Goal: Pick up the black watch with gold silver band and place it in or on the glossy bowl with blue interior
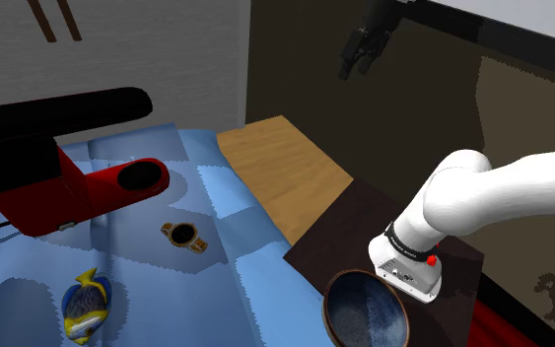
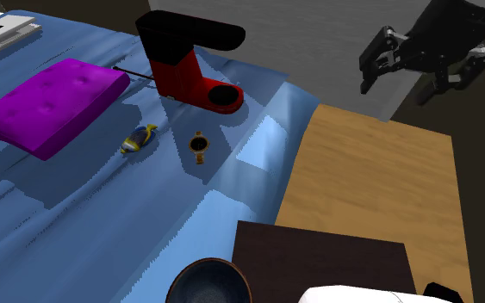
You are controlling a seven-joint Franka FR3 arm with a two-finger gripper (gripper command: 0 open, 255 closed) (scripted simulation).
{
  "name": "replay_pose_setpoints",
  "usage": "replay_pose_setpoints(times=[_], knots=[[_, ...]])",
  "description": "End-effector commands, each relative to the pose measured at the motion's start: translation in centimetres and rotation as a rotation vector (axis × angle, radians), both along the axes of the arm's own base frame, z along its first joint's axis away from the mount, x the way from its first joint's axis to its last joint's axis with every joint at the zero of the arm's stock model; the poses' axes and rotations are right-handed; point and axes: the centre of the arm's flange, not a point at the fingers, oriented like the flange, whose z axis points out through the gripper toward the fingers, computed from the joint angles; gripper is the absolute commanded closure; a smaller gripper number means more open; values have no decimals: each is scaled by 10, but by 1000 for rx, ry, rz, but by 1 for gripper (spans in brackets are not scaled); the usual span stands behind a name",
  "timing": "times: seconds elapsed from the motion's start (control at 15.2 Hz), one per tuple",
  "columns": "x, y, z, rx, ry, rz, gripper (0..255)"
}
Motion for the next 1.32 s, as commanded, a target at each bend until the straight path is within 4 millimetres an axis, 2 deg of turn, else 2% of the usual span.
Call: replay_pose_setpoints(times=[0.0, 1.25], knots=[[0, 0, 0, 0, 0, 0, 0], [73, 196, -148, -37, 49, 38, 0]])
